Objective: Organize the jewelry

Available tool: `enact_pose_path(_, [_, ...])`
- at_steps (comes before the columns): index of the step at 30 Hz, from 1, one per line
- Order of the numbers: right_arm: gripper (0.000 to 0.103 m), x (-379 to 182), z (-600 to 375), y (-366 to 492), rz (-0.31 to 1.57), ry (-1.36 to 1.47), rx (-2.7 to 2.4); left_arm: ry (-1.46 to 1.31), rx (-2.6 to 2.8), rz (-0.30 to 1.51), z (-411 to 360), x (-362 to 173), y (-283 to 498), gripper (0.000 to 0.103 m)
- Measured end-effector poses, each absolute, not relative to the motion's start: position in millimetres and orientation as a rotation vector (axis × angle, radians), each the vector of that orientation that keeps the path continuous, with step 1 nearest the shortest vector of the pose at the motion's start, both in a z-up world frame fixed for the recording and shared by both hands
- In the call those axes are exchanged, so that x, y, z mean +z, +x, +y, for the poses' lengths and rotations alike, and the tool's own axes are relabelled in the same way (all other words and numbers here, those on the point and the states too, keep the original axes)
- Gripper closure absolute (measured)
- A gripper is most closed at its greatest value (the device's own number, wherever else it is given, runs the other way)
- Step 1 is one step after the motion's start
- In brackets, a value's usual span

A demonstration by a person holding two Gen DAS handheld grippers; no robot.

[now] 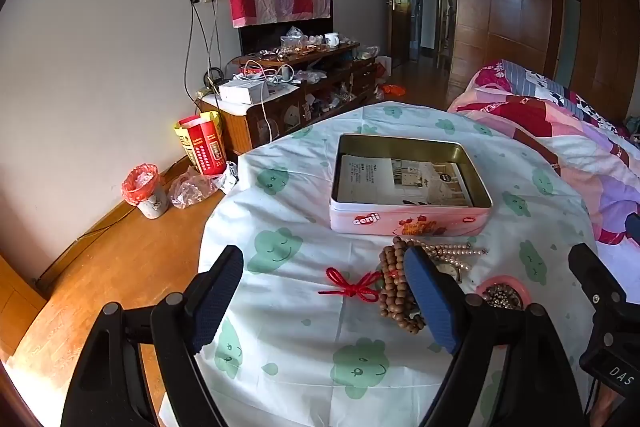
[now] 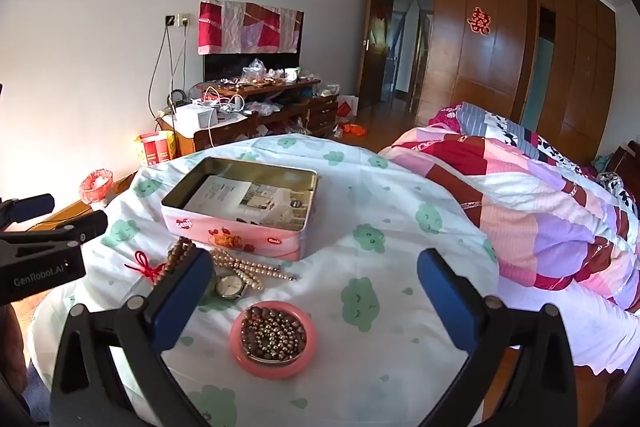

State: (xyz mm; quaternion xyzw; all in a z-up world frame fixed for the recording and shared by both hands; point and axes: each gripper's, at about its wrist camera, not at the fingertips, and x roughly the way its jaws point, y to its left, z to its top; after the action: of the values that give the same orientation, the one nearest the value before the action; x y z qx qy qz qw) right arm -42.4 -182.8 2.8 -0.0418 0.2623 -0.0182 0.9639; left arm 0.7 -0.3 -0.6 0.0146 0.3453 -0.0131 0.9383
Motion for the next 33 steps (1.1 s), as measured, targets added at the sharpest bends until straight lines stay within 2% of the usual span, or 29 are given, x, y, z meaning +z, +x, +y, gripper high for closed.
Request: enact_pose_path(33, [0.0,-4.3,-179.3,-41.0,0.553,-0.089,-0.032,0.041,-0.01,0.709,-2.6,-7.9,1.5,0.02])
